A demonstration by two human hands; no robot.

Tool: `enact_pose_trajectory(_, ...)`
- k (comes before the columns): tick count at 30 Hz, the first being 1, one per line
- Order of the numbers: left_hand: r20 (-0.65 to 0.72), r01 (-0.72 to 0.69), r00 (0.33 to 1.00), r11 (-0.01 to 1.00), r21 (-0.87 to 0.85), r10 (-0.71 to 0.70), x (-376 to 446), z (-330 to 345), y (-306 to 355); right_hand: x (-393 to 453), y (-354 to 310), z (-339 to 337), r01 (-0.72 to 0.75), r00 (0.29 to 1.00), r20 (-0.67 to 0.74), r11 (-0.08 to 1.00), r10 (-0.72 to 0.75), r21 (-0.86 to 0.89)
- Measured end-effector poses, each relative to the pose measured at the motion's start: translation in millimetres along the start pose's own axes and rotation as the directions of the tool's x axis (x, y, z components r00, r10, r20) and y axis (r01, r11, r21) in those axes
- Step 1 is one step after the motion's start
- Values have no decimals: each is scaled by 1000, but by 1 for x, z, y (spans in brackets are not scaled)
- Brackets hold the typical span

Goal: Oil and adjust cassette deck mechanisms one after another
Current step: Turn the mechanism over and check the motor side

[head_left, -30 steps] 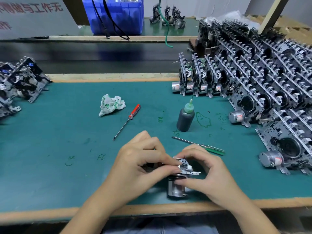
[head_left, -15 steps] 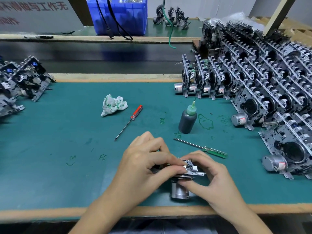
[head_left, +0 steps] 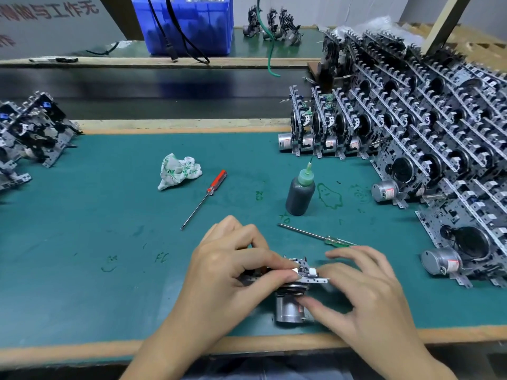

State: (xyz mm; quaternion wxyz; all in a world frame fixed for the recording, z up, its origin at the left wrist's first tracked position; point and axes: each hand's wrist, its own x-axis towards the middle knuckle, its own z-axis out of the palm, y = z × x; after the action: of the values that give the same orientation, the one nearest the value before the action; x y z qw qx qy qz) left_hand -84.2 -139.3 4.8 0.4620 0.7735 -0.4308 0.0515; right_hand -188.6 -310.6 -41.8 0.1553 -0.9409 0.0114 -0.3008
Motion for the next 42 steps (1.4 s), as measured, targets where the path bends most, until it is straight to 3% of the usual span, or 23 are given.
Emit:
enact_pose_trajectory(19,5,7,1000,1000,-24,-7,0,0,-1,-3,0,-3,-25,996,90,999,21,46)
enact_pose_trajectory(22,5,1,1000,1000,-17,-1,1,0,-2,4,-4,-7,-135,981,163,971,104,197)
enact_pose_trajectory(25,9,0,1000,1000,-17,0,0,0,-2,12,-11,-8,-284,940,302,851,157,442)
enact_pose_trajectory(33,16,-7,1000,999,-43,7,1,0,-3,23,-20,4,-344,936,301,647,181,680)
enact_pose_trajectory(42,10,-20,1000,999,-26,20,1,1,-2,27,-19,7,-307,948,253,748,191,589)
